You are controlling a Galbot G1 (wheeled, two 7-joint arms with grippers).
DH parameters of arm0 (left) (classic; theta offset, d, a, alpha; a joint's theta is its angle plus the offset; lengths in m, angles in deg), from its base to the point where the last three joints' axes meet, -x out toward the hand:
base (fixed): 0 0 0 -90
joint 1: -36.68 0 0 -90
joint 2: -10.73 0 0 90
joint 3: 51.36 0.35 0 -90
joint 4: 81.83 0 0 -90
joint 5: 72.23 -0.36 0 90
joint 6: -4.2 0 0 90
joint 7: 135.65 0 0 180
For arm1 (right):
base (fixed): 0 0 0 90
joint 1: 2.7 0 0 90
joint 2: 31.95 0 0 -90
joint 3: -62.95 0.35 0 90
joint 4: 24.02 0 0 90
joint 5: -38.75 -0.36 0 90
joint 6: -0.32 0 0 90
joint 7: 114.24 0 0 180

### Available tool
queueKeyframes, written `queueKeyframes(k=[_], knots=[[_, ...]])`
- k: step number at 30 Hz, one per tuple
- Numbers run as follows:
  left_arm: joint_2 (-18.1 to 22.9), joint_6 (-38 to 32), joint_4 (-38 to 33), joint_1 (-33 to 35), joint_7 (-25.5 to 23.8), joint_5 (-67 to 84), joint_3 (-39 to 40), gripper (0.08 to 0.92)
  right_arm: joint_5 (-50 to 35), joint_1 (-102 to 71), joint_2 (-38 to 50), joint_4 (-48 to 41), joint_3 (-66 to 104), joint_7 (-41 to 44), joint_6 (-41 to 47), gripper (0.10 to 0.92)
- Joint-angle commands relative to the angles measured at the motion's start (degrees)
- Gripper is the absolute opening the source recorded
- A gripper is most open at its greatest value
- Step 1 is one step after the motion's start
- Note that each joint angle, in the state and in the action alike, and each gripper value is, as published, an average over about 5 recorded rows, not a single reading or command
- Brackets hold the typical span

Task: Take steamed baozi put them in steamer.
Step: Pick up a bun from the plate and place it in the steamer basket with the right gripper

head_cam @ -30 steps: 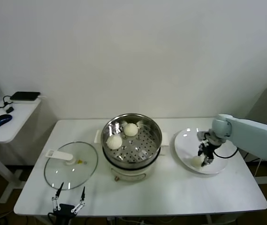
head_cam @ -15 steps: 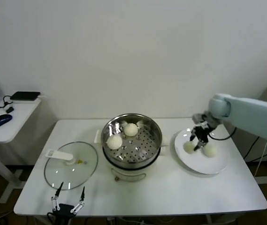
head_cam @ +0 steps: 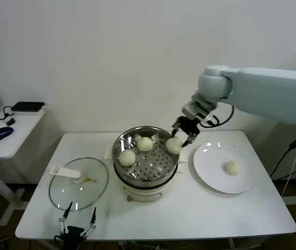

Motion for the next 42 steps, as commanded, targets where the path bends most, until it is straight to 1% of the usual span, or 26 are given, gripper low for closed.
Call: queueKeyframes(k=[1,9,15,19,28,31,33,38,40,42], knots=[[0.17,-0.13,-0.40,0.33,0.04,0.02,-0.14,0.823,13.93,-2.98,-11.79,6.68,4.03,-3.03,-5.71,0.543],[0.30,-0.52,-0.60,0.77,0.26,0.17,-0.40,0.823,21.12,-11.42,-17.69,-1.68,2.98,-4.77,-6.91,0.549],[0.39,-0.69,-0.68,0.76,0.30,0.36,-0.65,0.823,25.49,-16.55,-20.44,-8.00,3.55,-5.17,-7.98,0.551],[0.48,-0.70,-0.63,0.74,0.32,0.48,-0.94,0.823,24.87,-17.86,-21.29,-9.74,3.56,-5.08,-8.28,0.552],[0.80,-0.57,-0.33,0.37,0.26,0.41,-1.27,0.823,22.82,-17.64,-21.49,-10.50,3.42,-3.88,-8.95,0.566],[0.88,-0.47,-0.26,0.18,0.20,0.40,-1.39,0.823,20.05,-16.15,-20.94,-10.58,2.84,-3.50,-9.12,0.606],[0.89,-0.41,-0.26,0.16,0.15,0.39,-1.48,0.823,16.75,-14.04,-20.22,-10.46,2.03,-2.69,-9.17,0.659],[0.91,-0.24,-0.27,0.29,0.07,0.27,-1.63,0.823,1.25,-4.97,-17.06,-10.26,-3.10,1.80,-8.02,0.790],[0.91,-0.21,-0.34,0.41,0.04,0.23,-1.63,0.823,-3.54,-1.58,-15.01,-11.38,-5.70,3.53,-6.74,0.811],[0.86,-0.22,-0.36,0.46,0.02,0.20,-1.56,0.823,-6.18,0.93,-12.71,-13.12,-8.15,4.89,-5.07,0.820]])
